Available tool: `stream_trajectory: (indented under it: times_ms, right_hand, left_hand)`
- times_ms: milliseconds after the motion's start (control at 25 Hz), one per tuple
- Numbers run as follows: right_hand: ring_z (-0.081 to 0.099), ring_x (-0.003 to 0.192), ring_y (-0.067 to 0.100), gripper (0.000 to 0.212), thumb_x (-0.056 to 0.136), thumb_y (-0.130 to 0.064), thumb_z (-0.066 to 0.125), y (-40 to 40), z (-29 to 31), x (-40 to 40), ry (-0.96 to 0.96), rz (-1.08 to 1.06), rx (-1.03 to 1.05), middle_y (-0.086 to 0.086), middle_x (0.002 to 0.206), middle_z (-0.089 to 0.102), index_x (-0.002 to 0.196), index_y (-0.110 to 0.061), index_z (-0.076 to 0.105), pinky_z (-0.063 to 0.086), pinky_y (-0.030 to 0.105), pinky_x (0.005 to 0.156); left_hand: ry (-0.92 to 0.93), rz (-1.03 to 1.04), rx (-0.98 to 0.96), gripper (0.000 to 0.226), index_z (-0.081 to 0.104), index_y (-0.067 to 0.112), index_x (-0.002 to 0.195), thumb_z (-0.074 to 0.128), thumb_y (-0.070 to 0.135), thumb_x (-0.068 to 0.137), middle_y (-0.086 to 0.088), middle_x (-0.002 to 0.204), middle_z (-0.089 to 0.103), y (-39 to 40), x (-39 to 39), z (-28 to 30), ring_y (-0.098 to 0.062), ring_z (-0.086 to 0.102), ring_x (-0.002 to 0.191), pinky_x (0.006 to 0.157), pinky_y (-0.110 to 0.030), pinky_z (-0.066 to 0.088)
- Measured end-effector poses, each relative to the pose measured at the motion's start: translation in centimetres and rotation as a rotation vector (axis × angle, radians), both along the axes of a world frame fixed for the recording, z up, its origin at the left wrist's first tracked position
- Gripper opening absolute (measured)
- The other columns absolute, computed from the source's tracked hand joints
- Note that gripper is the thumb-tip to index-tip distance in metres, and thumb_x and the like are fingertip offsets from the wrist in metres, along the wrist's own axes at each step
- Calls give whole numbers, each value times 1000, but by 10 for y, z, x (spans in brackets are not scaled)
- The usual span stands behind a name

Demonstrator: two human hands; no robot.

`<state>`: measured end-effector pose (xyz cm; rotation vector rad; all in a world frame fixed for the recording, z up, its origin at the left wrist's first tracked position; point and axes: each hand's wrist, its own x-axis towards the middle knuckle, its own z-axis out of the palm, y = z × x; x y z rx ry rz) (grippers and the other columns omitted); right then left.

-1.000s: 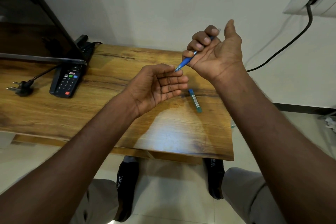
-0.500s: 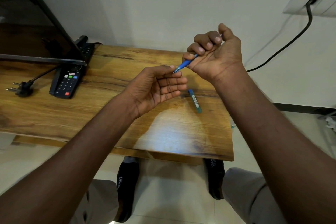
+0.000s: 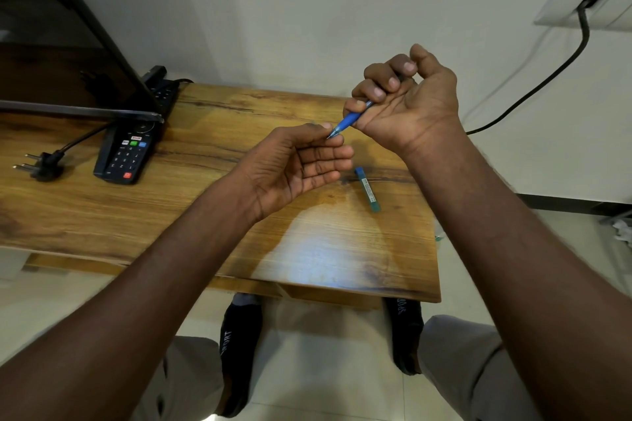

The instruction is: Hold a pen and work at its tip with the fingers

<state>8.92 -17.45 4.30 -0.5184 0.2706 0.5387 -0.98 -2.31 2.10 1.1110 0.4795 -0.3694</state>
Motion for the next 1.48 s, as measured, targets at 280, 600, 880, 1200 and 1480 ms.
stream_trajectory:
  times_ms: [280, 600, 880, 1200, 1480]
  right_hand:
    - [26, 54, 17, 48, 101, -36, 44, -2, 1, 1, -3, 11, -22, -4, 60, 27, 56, -21, 41, 26, 32, 61]
    - [26, 54, 16, 48, 101, -32, 40, -2, 1, 1, 17, 6, -21, -4, 59, 28, 55, -21, 42, 27, 30, 59]
    - [25, 53, 16, 50, 103, -34, 39, 0, 5, 1, -70, 4, -91, -4, 58, 28, 55, -21, 42, 24, 30, 60]
    - [26, 53, 16, 49, 104, -36, 38, 3, 8, -2, -174, 24, -107, -4, 59, 29, 58, -21, 44, 26, 30, 59]
    - [22, 55, 16, 52, 107, -40, 41, 8, 20, -12, -363, 33, -206, -3, 58, 27, 59, -19, 40, 22, 32, 58]
  left_hand:
    - [0, -8, 4, 22, 77, 8, 97, 65, 27, 101, -13, 100, 81, -1, -1, 0, -23, 79, 92, 91, -34, 61]
    - [19, -17, -11, 25, 78, 7, 99, 64, 28, 101, -15, 104, 81, 1, -1, 0, -23, 80, 93, 85, -32, 62]
    - [41, -23, -82, 44, 76, 0, 108, 52, 37, 103, -21, 113, 78, 3, 0, 0, -28, 79, 98, 91, -33, 59]
    - [27, -27, -84, 45, 74, 0, 115, 51, 37, 103, -21, 116, 78, 5, 0, 0, -28, 78, 102, 94, -34, 58]
    - [20, -23, -95, 46, 74, 2, 117, 49, 39, 104, -20, 117, 77, 4, 2, -2, -27, 78, 101, 94, -33, 58]
